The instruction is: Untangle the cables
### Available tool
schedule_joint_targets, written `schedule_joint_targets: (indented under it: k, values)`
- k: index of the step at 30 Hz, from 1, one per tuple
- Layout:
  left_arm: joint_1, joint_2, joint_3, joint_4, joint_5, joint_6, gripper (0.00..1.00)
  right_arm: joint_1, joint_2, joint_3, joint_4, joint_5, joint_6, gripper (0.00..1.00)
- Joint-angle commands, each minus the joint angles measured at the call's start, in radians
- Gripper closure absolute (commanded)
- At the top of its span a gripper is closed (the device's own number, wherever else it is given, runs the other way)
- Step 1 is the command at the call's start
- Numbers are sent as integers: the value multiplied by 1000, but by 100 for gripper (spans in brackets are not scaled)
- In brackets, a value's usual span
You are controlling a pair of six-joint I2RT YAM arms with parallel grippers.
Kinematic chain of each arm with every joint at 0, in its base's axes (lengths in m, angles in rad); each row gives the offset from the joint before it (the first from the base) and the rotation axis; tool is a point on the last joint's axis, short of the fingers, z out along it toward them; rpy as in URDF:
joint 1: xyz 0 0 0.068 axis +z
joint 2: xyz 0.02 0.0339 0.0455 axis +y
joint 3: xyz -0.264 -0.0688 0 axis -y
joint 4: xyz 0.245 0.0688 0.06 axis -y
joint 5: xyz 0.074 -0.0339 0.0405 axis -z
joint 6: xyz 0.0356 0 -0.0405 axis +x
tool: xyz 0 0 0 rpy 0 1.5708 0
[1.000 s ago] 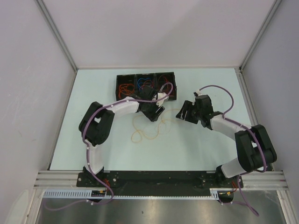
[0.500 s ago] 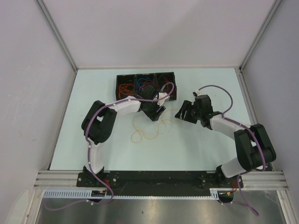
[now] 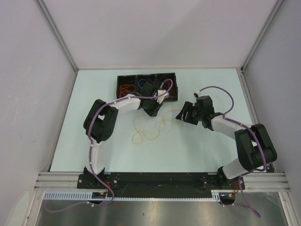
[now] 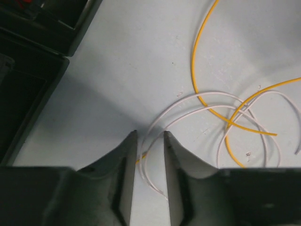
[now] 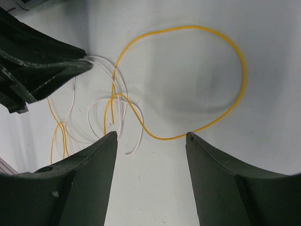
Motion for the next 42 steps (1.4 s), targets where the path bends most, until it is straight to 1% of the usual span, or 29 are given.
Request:
schedule_joint_targets:
  k: [1,3,5,9,10,14,17,21,22,28,33,34,36,37,39,40,42]
  values:
    - [3,21,23,-62,54,-3,82,-8,6,1,37,-17,-3,36]
    - [4,20,9,-77,68,-8,95,-9,6,3,35,-18,-3,36]
    - [3,12,-9,-72,100,-20,100,-11,7,3,38,-18,-1,36]
    - [3,-20,-22,-59,188,-63,100,-11,9,3,37,-20,-1,37]
    - [3,-31,-23,-56,201,-97,100,-9,7,2,34,-17,-1,37]
    - [-8,-115,-35,-42,242,-164,100,-12,1,1,28,-9,2,38]
    - [-19,-166,-45,-57,225,-198,100,-11,1,1,23,-3,2,38]
    - [-20,-275,-62,-68,200,-240,100,-11,-2,1,21,0,2,39]
    - [-20,-292,-65,-68,161,-276,100,-9,-5,-2,25,0,4,39]
    - [-20,-445,-86,-91,61,-368,100,-14,-14,-11,34,2,8,39]
    - [-14,-597,-106,-36,64,-443,100,-18,-14,-15,38,-7,10,40]
    - [-11,-635,-88,-31,73,-453,100,-20,-14,-15,38,-9,10,39]
    - [-7,-657,-45,-51,102,-461,100,-21,-14,-17,41,-11,11,39]
    - [-7,-664,15,-89,111,-458,100,-21,-14,-17,41,-11,10,40]
    - [-7,-672,75,-123,134,-453,100,-23,-11,-17,41,-14,13,39]
    - [-7,-669,140,-159,137,-450,100,-23,-11,-17,43,-15,11,40]
    - [-7,-666,200,-193,128,-445,100,-24,-10,-17,43,-20,11,40]
